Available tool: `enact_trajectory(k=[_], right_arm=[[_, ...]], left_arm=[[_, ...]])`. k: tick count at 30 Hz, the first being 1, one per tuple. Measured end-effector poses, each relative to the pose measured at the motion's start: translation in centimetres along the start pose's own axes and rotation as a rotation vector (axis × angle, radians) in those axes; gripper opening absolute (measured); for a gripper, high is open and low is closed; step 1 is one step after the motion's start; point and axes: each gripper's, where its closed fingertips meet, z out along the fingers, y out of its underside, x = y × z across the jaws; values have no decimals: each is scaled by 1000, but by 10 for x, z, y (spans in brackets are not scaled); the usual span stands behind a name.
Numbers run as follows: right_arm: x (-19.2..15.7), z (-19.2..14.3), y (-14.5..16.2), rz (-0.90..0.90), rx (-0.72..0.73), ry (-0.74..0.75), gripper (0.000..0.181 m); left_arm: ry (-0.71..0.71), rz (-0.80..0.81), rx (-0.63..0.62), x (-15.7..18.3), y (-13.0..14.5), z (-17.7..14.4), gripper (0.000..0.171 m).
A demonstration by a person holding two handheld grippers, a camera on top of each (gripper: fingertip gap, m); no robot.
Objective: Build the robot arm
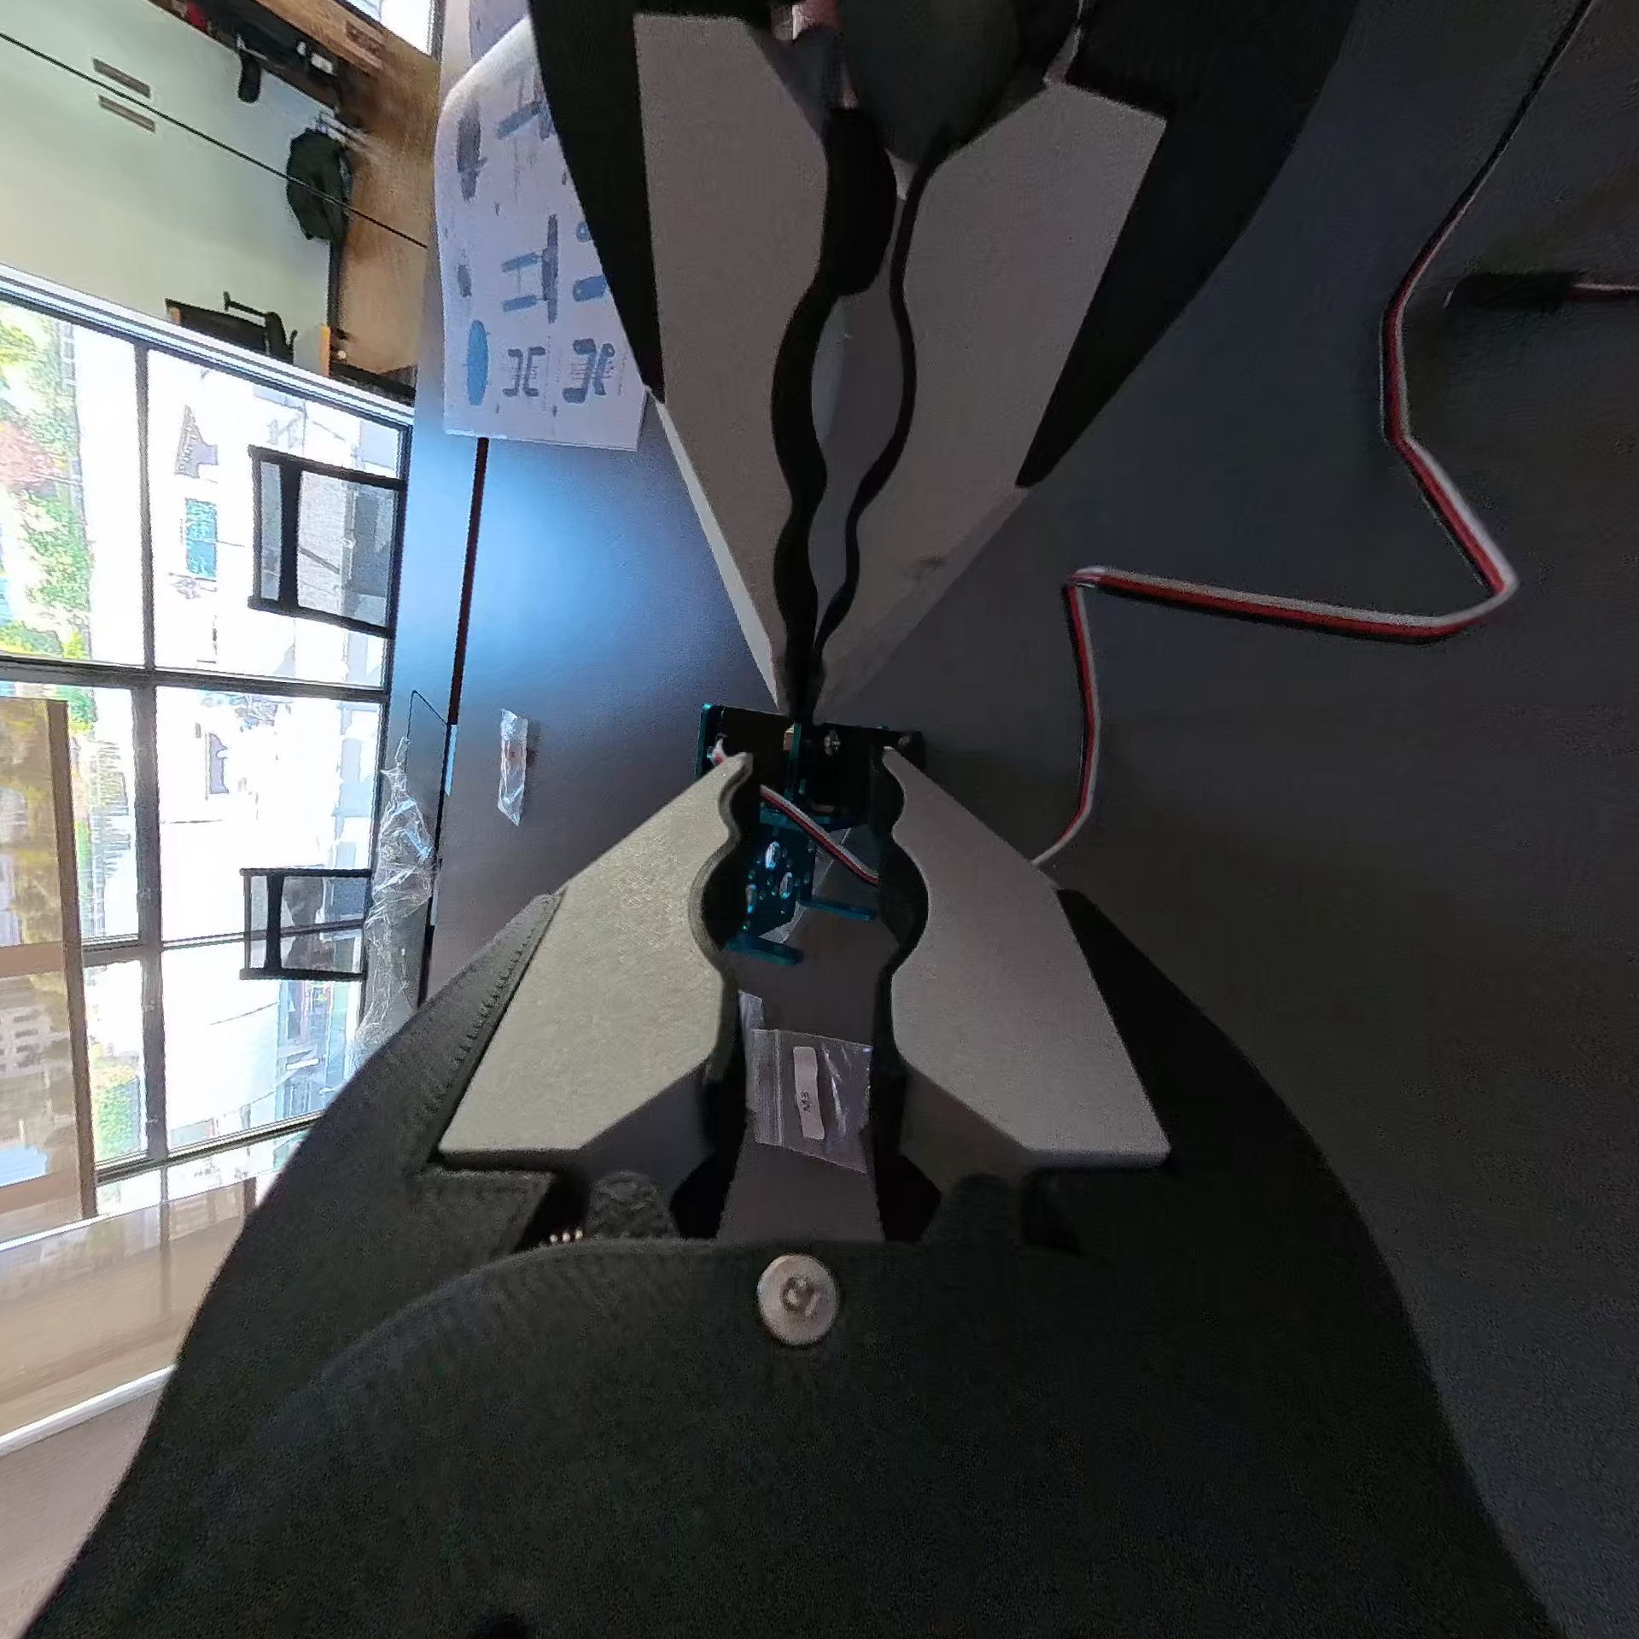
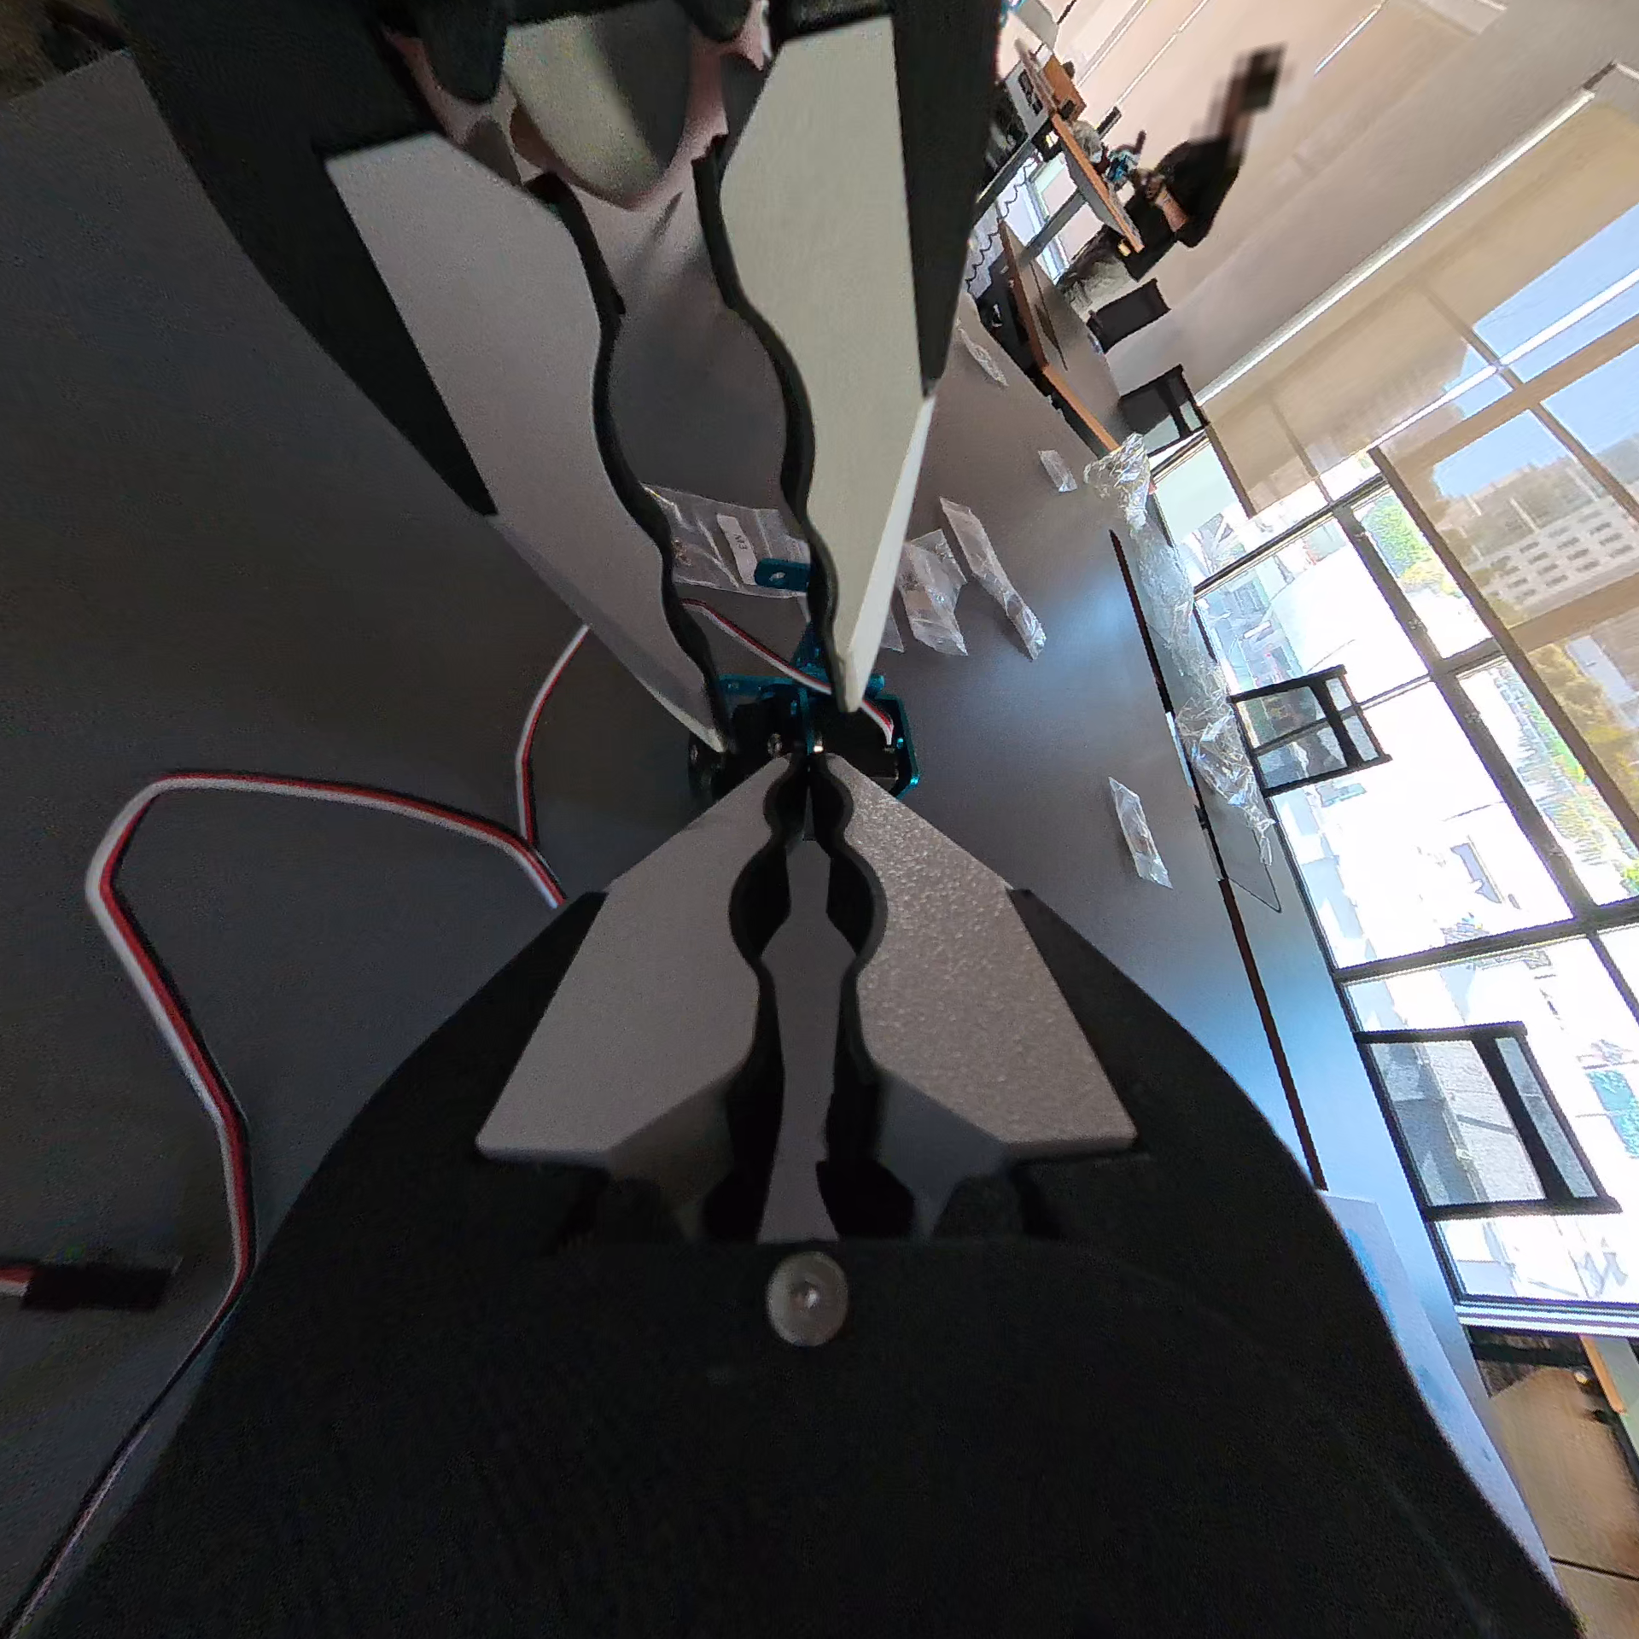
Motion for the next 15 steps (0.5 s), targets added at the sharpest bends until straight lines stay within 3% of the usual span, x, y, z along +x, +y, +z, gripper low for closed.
enact_trajectory(k=[15], right_arm=[[-1,0,-3,2,11,-4,0]], left_arm=[[-60,-17,-53,-7,1,2,5]])
